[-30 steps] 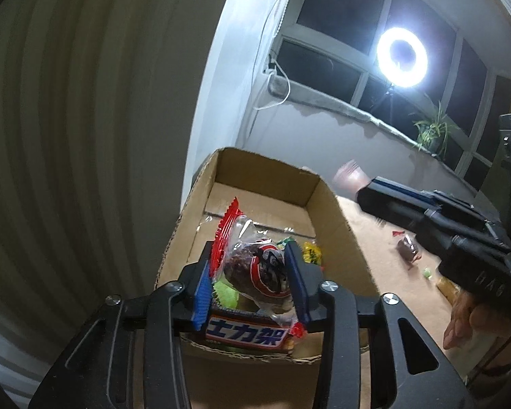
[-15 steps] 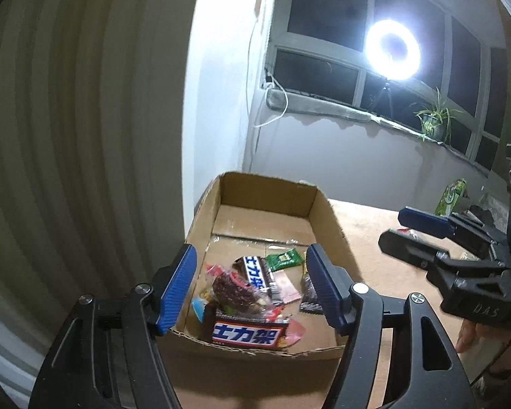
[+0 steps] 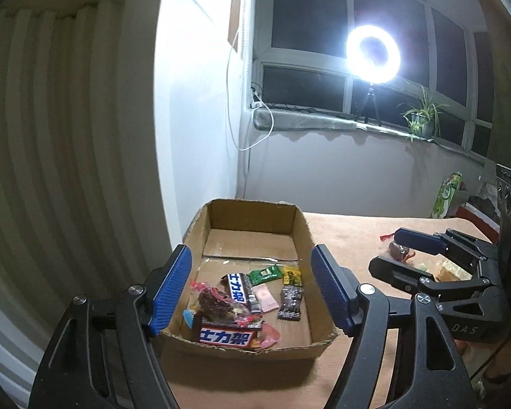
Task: Organize snacks
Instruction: 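Move both open tools back toward the remaining snacks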
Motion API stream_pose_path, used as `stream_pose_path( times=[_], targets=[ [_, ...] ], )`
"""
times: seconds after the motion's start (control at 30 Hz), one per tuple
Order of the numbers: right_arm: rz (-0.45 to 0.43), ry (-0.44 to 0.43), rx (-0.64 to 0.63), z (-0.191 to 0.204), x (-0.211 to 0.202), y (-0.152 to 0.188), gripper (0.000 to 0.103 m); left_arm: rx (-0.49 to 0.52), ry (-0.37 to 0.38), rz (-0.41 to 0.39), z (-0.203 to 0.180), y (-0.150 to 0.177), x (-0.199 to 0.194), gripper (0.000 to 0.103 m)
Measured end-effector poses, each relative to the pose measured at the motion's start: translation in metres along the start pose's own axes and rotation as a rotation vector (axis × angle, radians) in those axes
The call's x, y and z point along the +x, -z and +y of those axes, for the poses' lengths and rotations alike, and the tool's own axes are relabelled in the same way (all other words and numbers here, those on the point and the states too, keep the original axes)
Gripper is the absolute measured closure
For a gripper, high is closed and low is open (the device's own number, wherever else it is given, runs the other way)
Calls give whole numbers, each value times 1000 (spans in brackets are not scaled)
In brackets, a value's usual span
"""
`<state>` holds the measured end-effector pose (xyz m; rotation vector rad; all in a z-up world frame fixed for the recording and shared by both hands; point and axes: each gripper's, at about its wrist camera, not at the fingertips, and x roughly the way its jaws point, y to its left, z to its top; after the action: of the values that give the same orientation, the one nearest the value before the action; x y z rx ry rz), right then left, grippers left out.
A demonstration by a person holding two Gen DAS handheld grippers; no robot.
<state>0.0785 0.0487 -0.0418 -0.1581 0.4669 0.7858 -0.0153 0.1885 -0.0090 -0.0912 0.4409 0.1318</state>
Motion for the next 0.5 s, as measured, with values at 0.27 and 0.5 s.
stream_pose_path(
  times=[0.27,0.5],
  targets=[
    [28,42,48,-25,-15,25,35,38,26,5,-21,-1,-2,30],
    [70,93,112,-58,-27,55,34,89,79,30,-54,-3,7,30]
  ],
)
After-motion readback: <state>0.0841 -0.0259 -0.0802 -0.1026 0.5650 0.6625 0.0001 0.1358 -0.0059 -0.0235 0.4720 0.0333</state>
